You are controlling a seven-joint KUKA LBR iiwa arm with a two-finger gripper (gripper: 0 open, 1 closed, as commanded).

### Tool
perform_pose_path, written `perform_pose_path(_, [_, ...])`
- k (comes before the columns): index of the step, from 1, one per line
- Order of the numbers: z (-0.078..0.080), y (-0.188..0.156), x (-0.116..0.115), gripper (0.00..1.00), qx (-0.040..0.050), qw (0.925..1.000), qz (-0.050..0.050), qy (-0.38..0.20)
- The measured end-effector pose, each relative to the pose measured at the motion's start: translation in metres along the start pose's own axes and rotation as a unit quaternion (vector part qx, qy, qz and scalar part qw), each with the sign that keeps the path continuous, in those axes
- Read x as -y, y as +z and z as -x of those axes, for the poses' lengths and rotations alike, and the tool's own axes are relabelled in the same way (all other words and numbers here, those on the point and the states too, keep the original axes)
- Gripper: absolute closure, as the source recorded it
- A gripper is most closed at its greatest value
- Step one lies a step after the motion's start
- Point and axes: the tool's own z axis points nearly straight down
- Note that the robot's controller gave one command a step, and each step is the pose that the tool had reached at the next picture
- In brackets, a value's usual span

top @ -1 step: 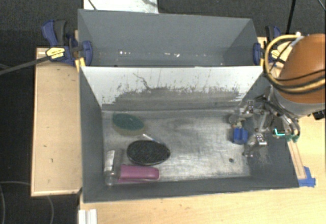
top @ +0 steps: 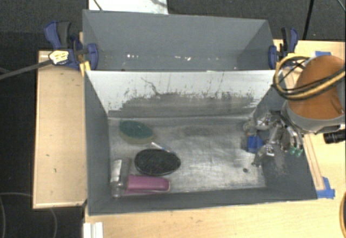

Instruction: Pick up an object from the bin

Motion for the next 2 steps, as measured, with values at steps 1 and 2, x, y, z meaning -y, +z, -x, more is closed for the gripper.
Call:
perform_pose_path(1, [0.047,0.0514,-0.0029,0.0,0.0043,0.9783,0.0,-0.207])
perform_pose_path(2, [0.0473,0.0505,-0.0047,1.0,0.0046,0.9779,0.001,-0.209])
